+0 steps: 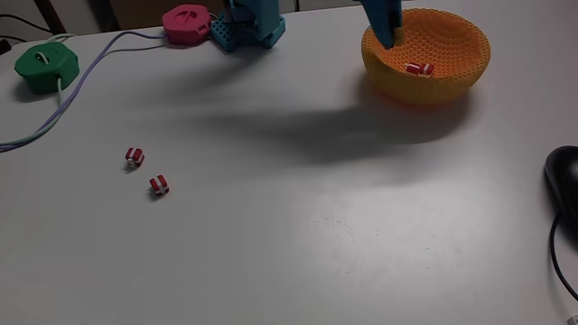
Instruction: Place cube pieces into the yellow basket
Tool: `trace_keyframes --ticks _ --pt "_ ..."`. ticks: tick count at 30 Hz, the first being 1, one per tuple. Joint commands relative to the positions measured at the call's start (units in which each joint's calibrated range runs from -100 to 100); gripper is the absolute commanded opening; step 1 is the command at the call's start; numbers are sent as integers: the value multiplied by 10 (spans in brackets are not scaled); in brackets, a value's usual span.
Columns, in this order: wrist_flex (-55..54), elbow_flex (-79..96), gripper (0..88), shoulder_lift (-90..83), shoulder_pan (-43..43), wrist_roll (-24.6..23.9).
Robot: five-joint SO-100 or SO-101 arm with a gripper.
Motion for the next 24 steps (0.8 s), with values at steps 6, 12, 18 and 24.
trace_keyframes --ticks 6,12,18,24 --pt "-201 64 369 -18 -85 -31" --pt "-62 15 372 -75 54 25" --pt "22 -63 341 -88 464 142" --pt "-181 -11 332 -1 767 151"
